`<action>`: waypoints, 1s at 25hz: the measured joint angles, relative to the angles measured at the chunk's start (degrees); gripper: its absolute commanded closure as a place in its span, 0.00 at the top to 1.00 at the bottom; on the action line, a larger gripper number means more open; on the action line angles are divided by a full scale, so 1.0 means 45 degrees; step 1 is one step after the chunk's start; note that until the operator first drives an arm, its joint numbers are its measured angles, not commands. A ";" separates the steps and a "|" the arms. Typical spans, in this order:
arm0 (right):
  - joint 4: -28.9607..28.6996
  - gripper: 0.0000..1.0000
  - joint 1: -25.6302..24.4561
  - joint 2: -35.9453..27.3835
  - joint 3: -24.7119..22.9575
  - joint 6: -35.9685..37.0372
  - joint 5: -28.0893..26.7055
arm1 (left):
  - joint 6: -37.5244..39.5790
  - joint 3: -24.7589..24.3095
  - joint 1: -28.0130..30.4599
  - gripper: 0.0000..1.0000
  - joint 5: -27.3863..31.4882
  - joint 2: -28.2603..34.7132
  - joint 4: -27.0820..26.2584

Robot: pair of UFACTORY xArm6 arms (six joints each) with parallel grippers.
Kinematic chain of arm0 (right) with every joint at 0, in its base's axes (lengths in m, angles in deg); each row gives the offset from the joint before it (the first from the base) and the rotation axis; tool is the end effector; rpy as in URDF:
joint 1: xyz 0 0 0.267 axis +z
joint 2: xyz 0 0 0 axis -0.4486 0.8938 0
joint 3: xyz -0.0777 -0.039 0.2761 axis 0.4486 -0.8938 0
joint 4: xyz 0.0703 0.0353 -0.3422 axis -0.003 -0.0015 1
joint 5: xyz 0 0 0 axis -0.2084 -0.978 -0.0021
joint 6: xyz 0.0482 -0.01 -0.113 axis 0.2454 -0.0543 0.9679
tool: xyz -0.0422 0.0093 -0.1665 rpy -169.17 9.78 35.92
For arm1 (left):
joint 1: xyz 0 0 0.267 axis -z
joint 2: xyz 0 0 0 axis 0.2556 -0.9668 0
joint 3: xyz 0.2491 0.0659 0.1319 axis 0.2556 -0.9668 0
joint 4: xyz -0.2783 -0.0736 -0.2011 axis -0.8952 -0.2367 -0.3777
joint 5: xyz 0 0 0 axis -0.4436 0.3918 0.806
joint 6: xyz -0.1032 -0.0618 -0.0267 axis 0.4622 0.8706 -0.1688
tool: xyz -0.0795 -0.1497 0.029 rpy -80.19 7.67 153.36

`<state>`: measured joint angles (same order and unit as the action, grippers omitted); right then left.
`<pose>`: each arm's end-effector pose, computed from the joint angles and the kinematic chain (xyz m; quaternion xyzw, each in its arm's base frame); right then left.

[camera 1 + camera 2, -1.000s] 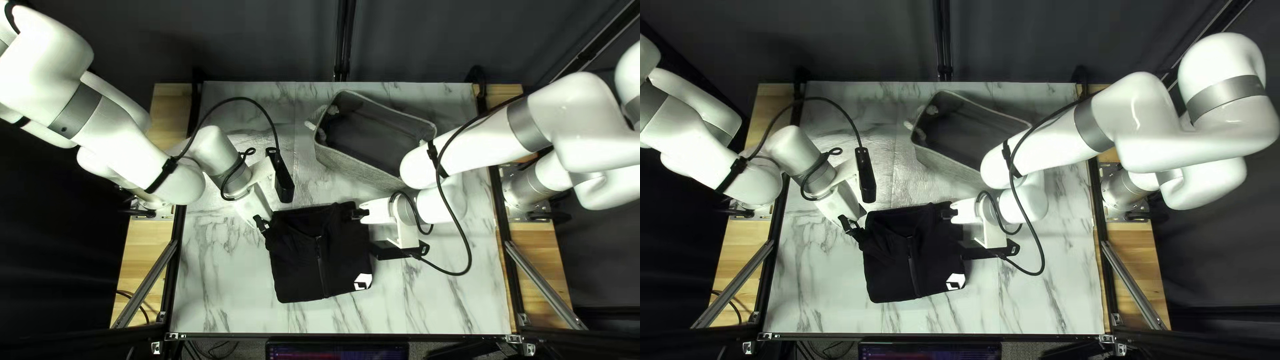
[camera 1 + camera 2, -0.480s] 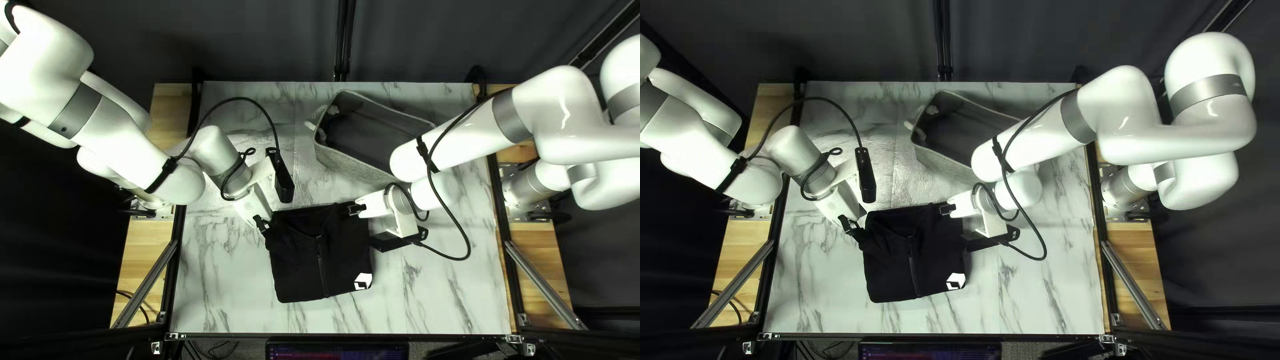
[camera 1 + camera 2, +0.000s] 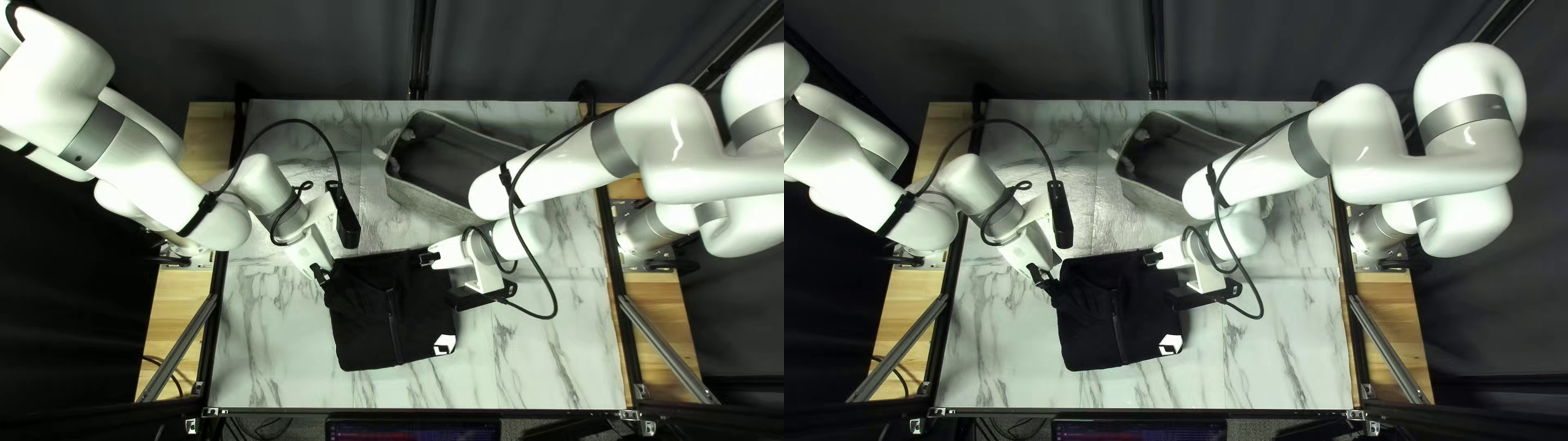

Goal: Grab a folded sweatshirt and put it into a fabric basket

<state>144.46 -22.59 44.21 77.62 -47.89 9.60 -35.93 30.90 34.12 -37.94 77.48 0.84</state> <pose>0.5198 0.0869 0.0466 0.5637 0.7683 0.1598 0.2576 0.3605 -0.1374 0.1212 0.9304 0.2155 0.1440 0.2590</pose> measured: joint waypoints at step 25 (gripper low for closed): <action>-0.4332 0.00 0.0661 -0.0855 -0.0896 0.3798 -0.0717 | -0.0104 -0.0196 -0.0140 1.00 0.0063 0.0132 -0.0029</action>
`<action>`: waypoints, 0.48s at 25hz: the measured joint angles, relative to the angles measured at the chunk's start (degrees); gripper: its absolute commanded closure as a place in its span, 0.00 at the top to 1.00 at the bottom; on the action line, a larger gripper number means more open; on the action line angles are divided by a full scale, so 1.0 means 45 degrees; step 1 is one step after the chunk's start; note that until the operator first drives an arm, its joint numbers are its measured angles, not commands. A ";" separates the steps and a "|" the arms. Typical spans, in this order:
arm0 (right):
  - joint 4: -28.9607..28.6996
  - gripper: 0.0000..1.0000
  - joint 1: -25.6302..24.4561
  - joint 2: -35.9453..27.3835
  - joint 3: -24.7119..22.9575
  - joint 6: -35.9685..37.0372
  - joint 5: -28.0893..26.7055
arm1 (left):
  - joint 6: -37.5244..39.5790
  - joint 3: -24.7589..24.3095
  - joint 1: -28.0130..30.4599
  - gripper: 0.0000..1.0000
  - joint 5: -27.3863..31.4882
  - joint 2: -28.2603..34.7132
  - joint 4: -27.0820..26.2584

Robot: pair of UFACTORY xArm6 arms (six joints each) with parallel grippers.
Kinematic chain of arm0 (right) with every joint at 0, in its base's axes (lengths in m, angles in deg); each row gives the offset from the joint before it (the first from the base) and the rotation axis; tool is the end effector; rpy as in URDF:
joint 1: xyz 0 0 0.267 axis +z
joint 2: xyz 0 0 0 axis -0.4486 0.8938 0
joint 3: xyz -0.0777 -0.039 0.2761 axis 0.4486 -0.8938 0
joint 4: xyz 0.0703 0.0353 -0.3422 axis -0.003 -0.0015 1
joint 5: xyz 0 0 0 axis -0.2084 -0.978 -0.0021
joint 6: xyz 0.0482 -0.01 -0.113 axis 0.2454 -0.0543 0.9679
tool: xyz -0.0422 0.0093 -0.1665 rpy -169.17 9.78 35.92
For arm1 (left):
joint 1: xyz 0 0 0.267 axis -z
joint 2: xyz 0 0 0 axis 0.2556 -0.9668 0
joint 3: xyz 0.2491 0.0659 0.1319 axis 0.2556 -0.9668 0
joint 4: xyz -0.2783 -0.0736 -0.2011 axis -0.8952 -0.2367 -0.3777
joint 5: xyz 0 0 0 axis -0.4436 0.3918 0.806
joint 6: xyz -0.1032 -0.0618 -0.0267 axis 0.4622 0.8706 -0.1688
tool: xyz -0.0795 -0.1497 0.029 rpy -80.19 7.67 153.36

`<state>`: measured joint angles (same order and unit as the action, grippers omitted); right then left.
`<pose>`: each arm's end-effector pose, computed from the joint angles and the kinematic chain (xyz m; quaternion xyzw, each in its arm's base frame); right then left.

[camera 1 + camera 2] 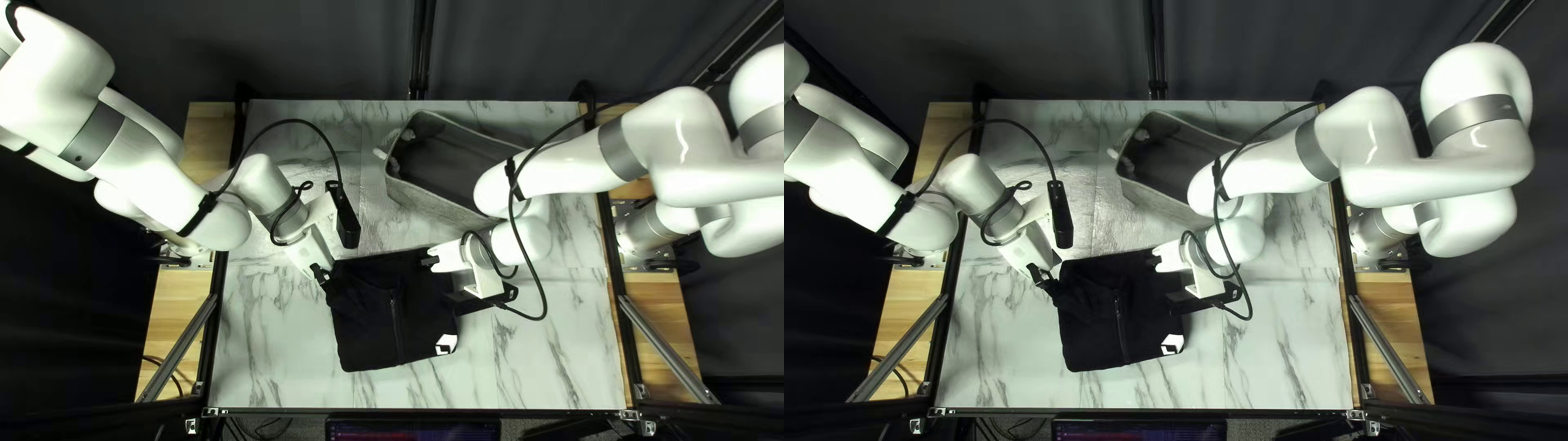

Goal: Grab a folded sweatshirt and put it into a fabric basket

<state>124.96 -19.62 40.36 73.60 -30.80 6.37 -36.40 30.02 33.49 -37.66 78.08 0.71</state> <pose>0.5123 0.0996 0.0606 0.5690 0.7692 0.1386 0.2557 0.3563 -0.1328 0.1179 0.9306 0.2176 0.1422 0.2577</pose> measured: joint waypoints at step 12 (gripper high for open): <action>-0.0885 0.00 0.0280 -0.0005 -0.0006 0.0520 -0.0348 | 0.0700 0.0250 0.1351 1.00 -0.1587 -0.1346 -0.0347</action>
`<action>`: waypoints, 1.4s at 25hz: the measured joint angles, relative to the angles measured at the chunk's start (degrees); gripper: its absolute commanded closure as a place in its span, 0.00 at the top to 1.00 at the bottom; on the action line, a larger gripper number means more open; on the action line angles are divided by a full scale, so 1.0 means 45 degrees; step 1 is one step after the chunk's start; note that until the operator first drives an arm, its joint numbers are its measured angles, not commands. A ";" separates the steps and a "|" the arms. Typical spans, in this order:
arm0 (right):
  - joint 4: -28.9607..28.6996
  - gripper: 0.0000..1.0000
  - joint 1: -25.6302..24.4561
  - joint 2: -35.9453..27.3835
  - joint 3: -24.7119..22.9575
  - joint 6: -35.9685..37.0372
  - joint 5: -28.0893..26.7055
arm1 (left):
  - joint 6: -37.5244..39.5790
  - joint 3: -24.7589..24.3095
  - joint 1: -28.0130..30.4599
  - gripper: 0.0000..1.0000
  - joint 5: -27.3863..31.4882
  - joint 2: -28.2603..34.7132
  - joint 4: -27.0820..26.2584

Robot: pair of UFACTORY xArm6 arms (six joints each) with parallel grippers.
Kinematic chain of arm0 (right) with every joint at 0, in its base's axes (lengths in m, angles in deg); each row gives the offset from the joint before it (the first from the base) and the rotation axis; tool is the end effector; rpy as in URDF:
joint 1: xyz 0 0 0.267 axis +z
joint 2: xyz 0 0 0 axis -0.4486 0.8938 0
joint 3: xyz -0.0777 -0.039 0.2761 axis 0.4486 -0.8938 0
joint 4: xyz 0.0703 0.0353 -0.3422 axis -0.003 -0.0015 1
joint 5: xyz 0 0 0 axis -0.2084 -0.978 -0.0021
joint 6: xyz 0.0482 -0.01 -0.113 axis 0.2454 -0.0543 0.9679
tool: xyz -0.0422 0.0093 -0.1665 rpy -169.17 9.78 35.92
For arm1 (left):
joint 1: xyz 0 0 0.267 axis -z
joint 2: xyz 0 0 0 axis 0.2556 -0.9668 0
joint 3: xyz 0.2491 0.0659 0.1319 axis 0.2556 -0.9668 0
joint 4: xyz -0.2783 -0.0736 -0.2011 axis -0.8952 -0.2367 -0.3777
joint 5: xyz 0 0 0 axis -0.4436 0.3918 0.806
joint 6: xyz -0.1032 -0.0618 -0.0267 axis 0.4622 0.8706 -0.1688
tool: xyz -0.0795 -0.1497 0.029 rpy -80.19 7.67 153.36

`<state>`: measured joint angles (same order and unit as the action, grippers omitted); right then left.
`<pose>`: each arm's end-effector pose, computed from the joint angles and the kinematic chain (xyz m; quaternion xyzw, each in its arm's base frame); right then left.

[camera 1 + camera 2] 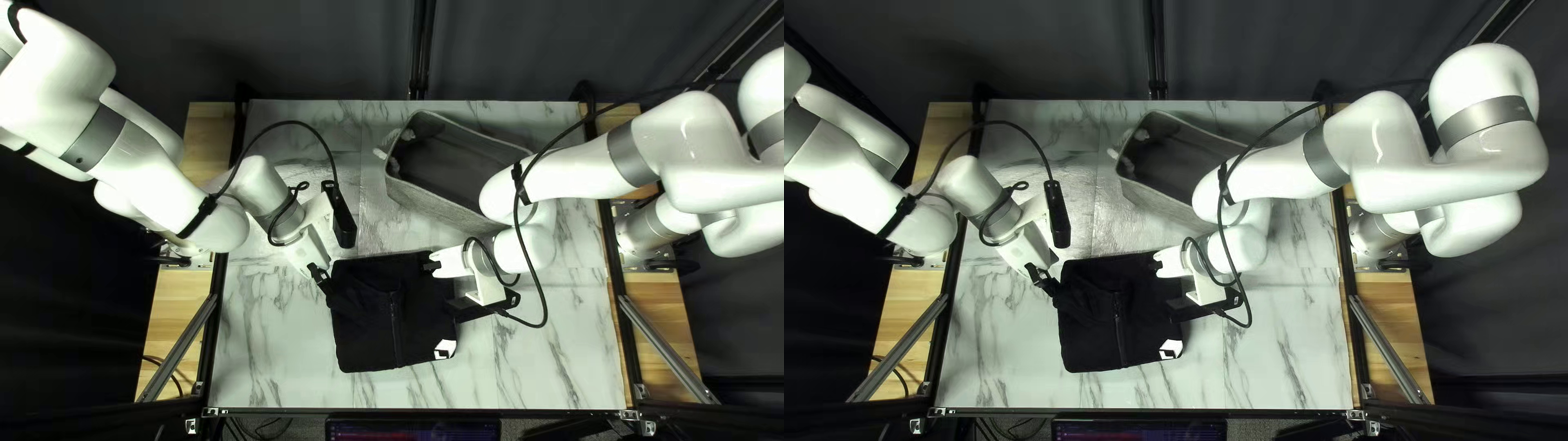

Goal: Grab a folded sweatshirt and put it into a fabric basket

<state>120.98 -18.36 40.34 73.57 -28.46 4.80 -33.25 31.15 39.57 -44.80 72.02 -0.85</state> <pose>0.5126 0.1034 0.0606 0.5751 0.7659 0.1312 0.2557 0.3575 -0.1443 0.0969 0.9352 0.2293 0.1427 0.2290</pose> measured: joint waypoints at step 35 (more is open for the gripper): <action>0.0138 0.00 0.0160 -0.0406 -0.0327 -0.0165 -0.0223 | -0.2934 0.1762 0.0188 1.00 -0.0519 -0.2921 -0.2613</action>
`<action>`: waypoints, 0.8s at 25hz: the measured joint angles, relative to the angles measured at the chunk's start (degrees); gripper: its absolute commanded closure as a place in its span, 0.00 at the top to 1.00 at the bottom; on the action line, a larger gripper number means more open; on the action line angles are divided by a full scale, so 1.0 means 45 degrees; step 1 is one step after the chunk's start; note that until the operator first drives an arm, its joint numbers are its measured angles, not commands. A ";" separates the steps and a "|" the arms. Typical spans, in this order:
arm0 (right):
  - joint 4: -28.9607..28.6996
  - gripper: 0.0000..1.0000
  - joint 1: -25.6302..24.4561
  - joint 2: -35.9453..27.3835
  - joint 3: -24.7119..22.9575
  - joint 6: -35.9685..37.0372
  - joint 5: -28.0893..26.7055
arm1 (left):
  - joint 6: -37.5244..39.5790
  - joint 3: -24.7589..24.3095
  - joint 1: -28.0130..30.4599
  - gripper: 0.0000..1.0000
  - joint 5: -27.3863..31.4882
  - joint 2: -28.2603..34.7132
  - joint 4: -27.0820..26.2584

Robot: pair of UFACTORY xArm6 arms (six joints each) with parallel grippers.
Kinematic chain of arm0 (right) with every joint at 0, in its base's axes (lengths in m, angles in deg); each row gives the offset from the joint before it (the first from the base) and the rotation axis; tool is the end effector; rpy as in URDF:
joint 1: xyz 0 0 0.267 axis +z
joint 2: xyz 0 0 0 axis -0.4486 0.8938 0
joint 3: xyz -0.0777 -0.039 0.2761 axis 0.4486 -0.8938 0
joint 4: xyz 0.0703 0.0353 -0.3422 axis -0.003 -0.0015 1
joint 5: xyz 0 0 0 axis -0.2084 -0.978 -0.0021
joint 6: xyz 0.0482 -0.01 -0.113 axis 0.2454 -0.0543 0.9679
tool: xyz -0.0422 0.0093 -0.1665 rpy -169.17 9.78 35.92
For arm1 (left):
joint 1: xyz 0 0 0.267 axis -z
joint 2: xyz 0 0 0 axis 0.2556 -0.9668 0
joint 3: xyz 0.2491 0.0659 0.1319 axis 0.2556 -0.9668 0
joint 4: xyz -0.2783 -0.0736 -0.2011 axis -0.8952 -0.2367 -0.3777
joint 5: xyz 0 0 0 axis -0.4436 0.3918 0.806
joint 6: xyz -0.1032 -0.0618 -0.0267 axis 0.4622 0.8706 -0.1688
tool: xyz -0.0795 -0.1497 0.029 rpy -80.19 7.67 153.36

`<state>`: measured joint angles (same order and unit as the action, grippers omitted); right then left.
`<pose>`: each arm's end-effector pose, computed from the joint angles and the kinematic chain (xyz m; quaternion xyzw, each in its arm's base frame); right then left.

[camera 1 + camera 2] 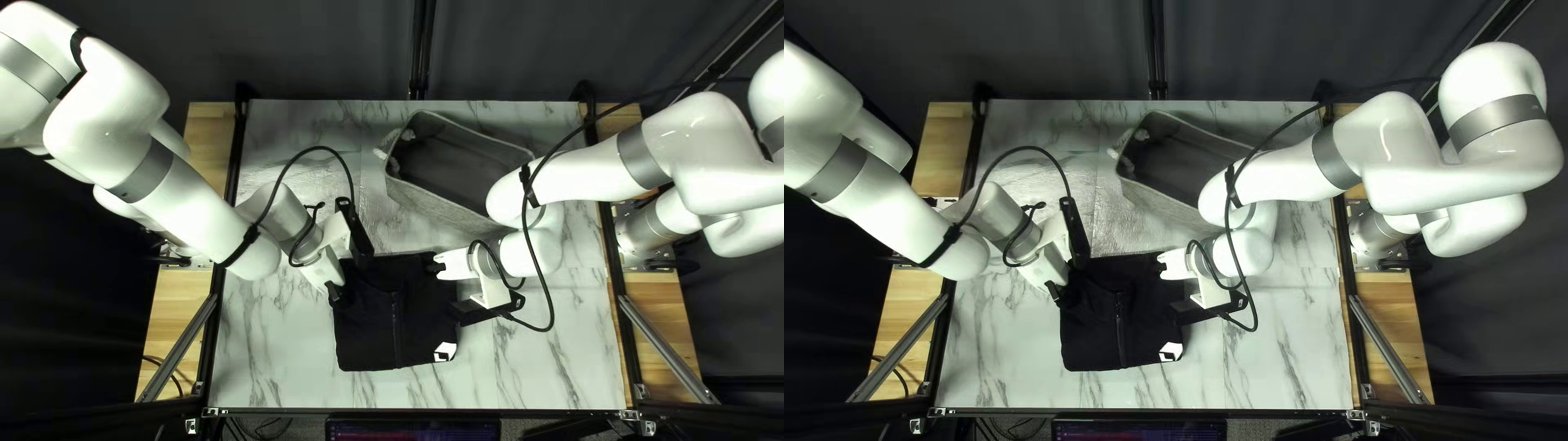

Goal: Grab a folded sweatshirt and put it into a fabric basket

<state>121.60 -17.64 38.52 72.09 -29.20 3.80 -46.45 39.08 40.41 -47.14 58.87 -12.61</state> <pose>0.5059 0.1041 0.0656 0.5725 0.7661 0.1288 0.2623 0.3804 -0.1476 0.0632 0.9437 0.2188 0.1352 0.2079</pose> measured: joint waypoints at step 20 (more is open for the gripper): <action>-0.0099 0.00 -0.0015 -0.0037 -0.0005 0.0103 -0.0029 | 0.0187 0.0670 -0.0567 0.00 0.0727 -0.0903 0.1086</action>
<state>121.16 -17.71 38.35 72.07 -28.74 3.67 -45.61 42.09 37.86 -43.86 54.81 -7.72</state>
